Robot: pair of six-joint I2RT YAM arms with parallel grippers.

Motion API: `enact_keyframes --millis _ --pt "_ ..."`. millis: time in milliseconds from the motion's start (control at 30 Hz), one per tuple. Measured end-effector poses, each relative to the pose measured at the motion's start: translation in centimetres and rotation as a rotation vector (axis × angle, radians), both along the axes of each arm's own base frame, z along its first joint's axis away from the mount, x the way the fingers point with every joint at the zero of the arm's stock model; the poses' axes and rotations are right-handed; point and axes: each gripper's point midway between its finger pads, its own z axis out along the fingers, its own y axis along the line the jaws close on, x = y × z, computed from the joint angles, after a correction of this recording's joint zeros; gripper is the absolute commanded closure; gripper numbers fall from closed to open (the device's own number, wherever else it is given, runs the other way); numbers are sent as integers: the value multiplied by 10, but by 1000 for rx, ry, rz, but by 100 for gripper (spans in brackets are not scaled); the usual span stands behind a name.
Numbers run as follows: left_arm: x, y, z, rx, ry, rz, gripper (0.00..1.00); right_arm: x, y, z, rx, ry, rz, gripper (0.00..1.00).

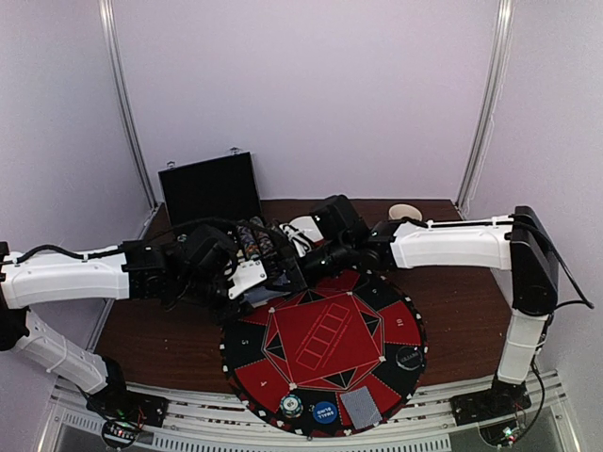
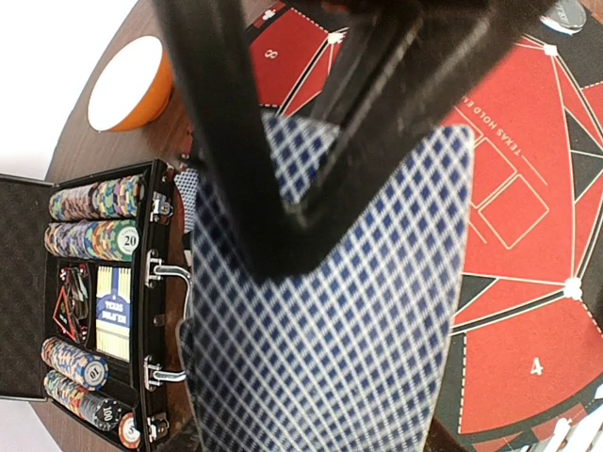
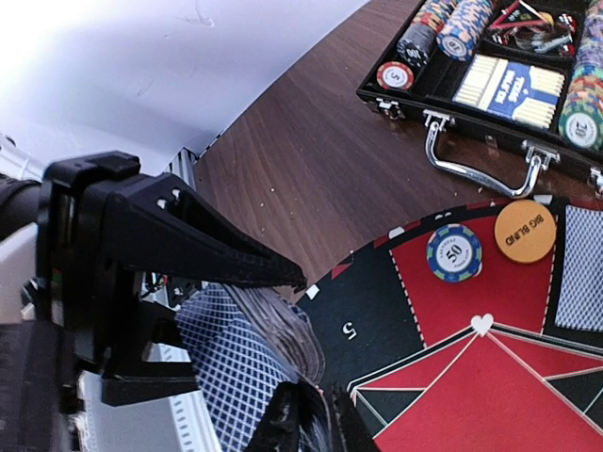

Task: Distribute texas hold em gaming equipment
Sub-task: Pick up the poker card from the face-down deck piles, then distribute the poker card in the big blind area.

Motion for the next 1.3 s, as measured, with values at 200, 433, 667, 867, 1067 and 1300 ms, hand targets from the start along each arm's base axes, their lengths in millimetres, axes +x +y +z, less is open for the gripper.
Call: enact_keyframes --millis 200,433,667,867,1067,1300 --pt "1 3 -3 5 1 20 49 2 -5 6 -47 -32 0 100" --pt "5 12 -10 11 15 78 49 9 -22 20 -78 -71 -66 100" --pt "14 25 -17 3 34 178 49 32 -60 67 126 -61 -308 100" --pt "19 35 -23 -2 45 252 49 70 -68 31 244 67 -587 100" --pt "19 38 -23 -13 41 281 48 100 -68 -56 254 255 -824 100" --pt "18 45 -21 -21 32 292 48 127 -54 -96 304 358 -950 100"
